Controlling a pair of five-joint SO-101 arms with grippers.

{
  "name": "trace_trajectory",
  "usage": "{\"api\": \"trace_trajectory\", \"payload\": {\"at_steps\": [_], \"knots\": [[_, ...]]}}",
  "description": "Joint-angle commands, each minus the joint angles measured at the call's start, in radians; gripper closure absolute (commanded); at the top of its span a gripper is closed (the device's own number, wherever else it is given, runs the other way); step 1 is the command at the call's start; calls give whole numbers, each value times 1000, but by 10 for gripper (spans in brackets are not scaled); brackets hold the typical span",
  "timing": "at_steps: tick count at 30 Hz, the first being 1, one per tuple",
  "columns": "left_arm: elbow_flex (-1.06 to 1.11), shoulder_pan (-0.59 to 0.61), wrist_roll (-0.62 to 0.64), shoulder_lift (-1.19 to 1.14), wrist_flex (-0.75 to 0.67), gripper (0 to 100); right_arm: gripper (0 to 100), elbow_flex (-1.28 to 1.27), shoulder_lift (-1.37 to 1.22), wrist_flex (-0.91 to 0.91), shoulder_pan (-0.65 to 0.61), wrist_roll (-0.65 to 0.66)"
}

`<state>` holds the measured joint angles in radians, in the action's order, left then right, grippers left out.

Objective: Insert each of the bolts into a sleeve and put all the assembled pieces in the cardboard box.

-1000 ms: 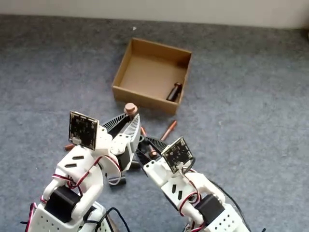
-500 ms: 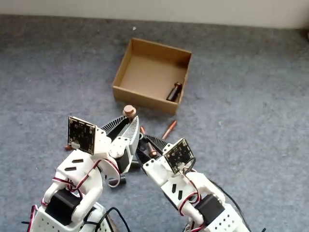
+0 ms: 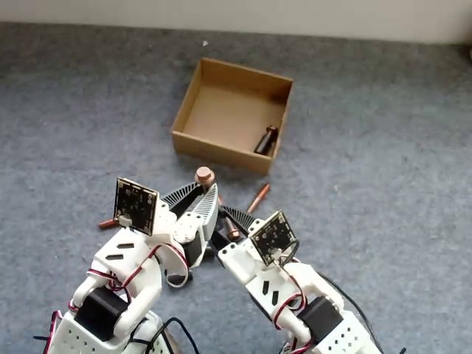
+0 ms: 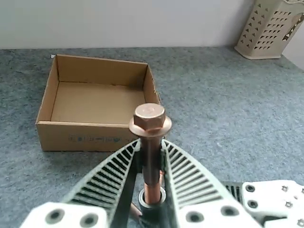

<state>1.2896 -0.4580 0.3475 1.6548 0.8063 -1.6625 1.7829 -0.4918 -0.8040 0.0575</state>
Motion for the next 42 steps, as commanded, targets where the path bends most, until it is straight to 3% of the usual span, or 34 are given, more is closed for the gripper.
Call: {"api": "trace_trajectory", "payload": {"at_steps": [1,7,12,16,21,26,32,36,42], "knots": [[-8,-10,-28,10,-23,970,993,56,18,27,18,-2],[51,1,-72,10,-21,801,993,50,18,28,130,-2],[44,1,-83,12,-29,800,993,48,18,28,176,-2],[33,45,-192,12,-29,803,993,48,18,27,217,-2],[38,119,-239,12,-26,801,993,47,18,25,231,-2],[54,228,-235,12,-26,804,993,45,18,13,231,-2],[125,449,-233,12,-28,804,993,147,4,-239,231,-41],[236,561,-239,12,-29,804,993,305,-105,-291,262,-6],[332,573,-242,12,-29,804,993,555,-509,-177,326,44]]}}
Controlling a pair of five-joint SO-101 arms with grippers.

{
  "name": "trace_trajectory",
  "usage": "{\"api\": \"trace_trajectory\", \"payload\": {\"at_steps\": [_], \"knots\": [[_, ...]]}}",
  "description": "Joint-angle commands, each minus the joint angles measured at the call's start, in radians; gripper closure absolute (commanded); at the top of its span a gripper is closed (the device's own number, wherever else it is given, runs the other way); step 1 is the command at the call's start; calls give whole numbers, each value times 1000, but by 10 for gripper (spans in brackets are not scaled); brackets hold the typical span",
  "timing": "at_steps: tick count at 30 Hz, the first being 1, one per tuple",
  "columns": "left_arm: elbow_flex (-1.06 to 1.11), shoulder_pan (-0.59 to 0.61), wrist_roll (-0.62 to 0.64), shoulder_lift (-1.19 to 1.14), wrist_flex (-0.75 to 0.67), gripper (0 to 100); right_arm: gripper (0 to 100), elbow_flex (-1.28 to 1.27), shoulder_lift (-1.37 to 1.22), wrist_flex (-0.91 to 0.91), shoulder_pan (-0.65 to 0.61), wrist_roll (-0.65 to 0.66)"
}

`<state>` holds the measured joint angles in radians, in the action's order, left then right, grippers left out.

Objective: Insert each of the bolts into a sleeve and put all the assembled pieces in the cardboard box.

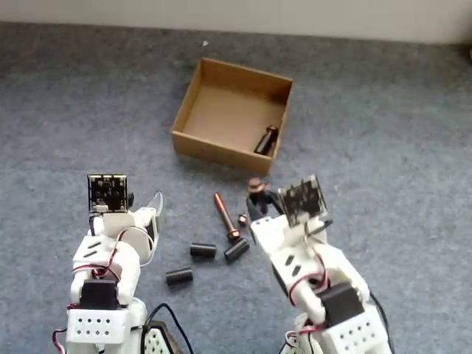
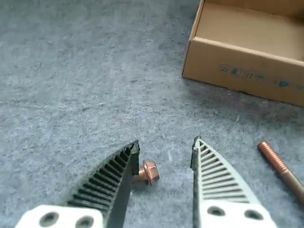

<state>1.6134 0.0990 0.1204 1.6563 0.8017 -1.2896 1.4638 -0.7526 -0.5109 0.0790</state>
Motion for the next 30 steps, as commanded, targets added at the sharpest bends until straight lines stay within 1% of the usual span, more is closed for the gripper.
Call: {"api": "trace_trajectory", "payload": {"at_steps": [1,4,10,14,19,21,25,27,30], "knots": [[8,16,-15,10,-26,804,993,223,-266,110,38,29],[13,13,-15,10,-26,804,993,343,-503,206,58,29],[16,16,-15,10,-26,804,993,587,-932,469,124,29],[16,16,-15,10,-26,804,993,719,-1167,634,130,28],[16,18,-15,10,-26,804,993,819,-1405,809,131,26],[16,18,-15,10,-26,804,993,832,-1475,846,131,26],[16,18,-15,10,-26,804,986,837,-1529,842,131,21],[16,18,-15,10,-26,804,955,839,-1529,812,131,20],[16,18,-15,10,-26,804,876,840,-1520,754,131,20]]}}
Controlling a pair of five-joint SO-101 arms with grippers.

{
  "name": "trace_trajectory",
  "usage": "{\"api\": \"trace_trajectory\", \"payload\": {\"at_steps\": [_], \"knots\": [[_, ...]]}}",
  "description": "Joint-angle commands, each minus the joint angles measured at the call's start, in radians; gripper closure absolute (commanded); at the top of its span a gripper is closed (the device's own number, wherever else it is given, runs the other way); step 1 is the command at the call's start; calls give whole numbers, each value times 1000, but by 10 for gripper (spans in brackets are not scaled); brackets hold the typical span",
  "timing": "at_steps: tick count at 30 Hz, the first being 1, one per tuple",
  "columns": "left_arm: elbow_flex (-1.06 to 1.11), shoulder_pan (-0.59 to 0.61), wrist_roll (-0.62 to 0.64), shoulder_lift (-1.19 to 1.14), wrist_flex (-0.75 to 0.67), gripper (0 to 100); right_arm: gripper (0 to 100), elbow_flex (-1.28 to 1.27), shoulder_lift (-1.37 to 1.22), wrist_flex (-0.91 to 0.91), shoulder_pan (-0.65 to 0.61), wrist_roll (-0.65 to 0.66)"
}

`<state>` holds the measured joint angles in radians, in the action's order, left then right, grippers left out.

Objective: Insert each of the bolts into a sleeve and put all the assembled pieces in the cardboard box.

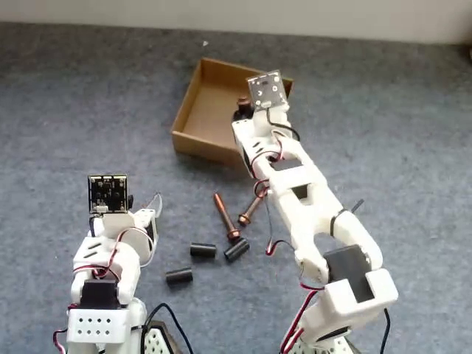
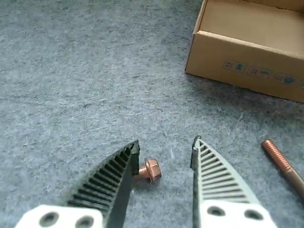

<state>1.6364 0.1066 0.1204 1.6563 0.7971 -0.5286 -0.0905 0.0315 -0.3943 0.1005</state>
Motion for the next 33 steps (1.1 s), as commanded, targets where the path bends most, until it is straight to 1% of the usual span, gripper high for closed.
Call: {"api": "trace_trajectory", "payload": {"at_steps": [1,6,11,15,18,21,25,29,33], "knots": [[-7,10,-15,10,-21,804,858,79,53,-54,12,-2],[-7,10,-15,10,-21,804,849,71,246,-260,-4,-2],[-10,19,-15,10,-21,804,849,38,467,-573,-38,-2],[-22,124,-9,10,-43,804,849,-19,590,-802,-91,3],[-27,228,-11,10,-72,804,849,-68,647,-926,-147,5],[-27,297,-8,10,-91,804,849,-90,664,-1032,-213,9],[-51,341,-8,10,-84,804,848,-94,662,-1125,-326,129],[-51,346,-8,10,-84,804,847,-87,622,-1165,-433,137],[-50,343,-9,10,-84,804,845,-85,492,-1167,-498,140]]}}
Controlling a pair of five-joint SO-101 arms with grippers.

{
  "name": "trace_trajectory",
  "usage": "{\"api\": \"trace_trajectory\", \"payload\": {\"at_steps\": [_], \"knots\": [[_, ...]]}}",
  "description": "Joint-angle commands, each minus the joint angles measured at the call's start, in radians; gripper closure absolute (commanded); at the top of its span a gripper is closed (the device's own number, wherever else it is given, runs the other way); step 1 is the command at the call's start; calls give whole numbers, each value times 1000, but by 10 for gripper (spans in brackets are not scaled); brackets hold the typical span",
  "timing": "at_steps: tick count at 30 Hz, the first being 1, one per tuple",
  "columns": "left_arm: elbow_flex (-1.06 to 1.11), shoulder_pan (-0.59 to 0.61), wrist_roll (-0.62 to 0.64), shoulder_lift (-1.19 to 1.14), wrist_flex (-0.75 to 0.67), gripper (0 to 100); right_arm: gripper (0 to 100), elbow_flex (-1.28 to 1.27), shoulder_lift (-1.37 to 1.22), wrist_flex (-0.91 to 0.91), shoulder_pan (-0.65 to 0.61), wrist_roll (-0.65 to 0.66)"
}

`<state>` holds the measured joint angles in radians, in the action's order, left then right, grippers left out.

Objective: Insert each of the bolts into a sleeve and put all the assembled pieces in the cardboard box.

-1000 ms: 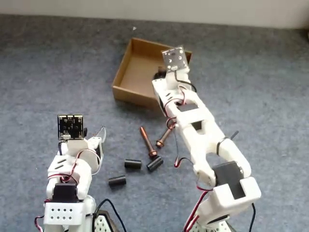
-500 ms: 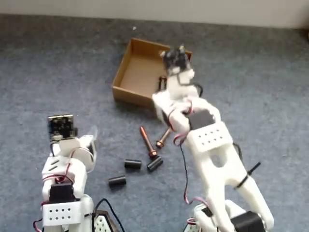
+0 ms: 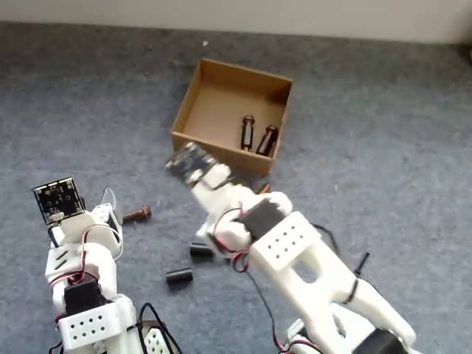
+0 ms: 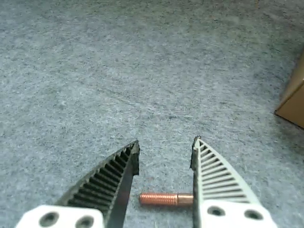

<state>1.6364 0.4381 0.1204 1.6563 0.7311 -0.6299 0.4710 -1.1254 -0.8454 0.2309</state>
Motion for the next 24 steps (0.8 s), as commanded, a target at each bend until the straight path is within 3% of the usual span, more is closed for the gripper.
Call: {"api": "trace_trajectory", "payload": {"at_steps": [1,6,24], "knots": [[-50,12,-11,10,-18,804,845,16,-105,-10,-58,9],[-50,10,-11,10,-18,804,818,59,-246,-8,-110,74],[-48,8,-11,10,-18,804,808,255,-598,71,-110,80]]}}
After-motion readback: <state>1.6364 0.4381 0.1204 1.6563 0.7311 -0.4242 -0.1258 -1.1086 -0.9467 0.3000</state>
